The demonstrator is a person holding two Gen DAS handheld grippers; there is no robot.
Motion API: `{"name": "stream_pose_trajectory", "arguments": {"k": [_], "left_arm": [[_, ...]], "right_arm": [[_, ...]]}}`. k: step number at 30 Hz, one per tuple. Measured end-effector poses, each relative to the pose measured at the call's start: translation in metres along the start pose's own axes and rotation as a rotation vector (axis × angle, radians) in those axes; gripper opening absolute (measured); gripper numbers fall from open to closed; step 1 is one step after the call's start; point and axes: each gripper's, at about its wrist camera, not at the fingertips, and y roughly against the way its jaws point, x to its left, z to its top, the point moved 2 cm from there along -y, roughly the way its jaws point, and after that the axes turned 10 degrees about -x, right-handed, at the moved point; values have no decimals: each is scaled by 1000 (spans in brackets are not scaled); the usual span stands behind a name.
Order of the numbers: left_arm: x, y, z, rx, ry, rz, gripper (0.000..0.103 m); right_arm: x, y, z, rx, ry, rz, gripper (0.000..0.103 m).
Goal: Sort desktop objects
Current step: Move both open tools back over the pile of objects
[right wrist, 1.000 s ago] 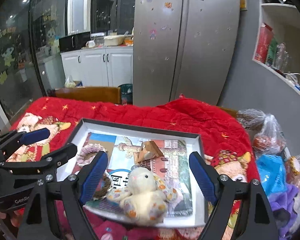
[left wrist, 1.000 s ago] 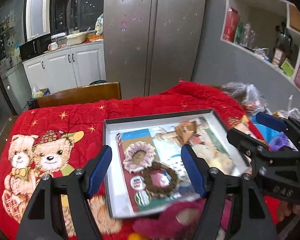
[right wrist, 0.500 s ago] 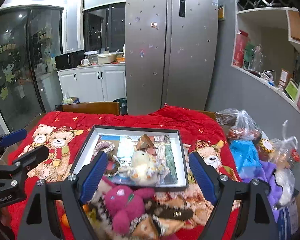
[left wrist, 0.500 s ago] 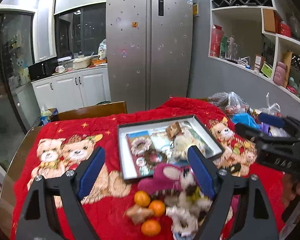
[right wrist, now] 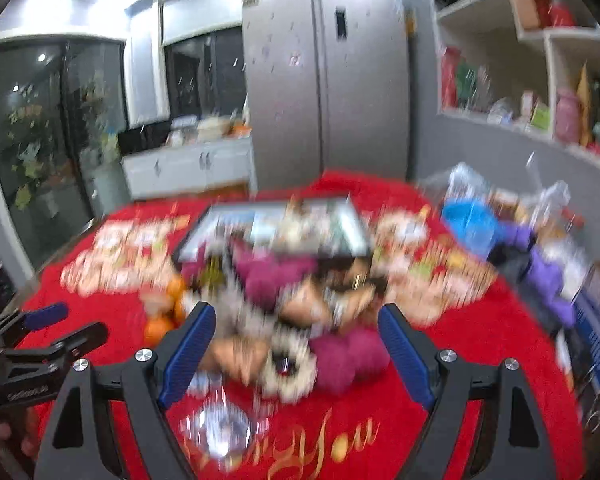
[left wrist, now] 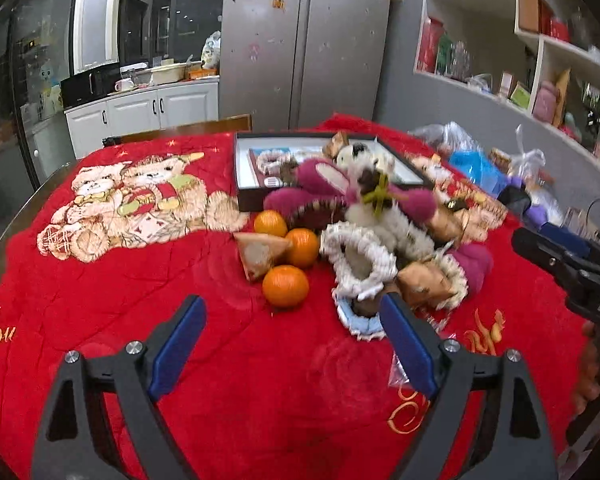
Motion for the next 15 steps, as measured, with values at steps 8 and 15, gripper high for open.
{"name": "stream_pose_trajectory", "arguments": {"k": [8, 15], "left_arm": [[-21, -10, -1, -6, -35, -64, 89], [-26, -27, -4, 19, -30, -116, 89]], "right_arm": [[1, -13, -13, 44, 34, 15, 86], [4, -25, -28, 87, 44, 18, 86]]}}
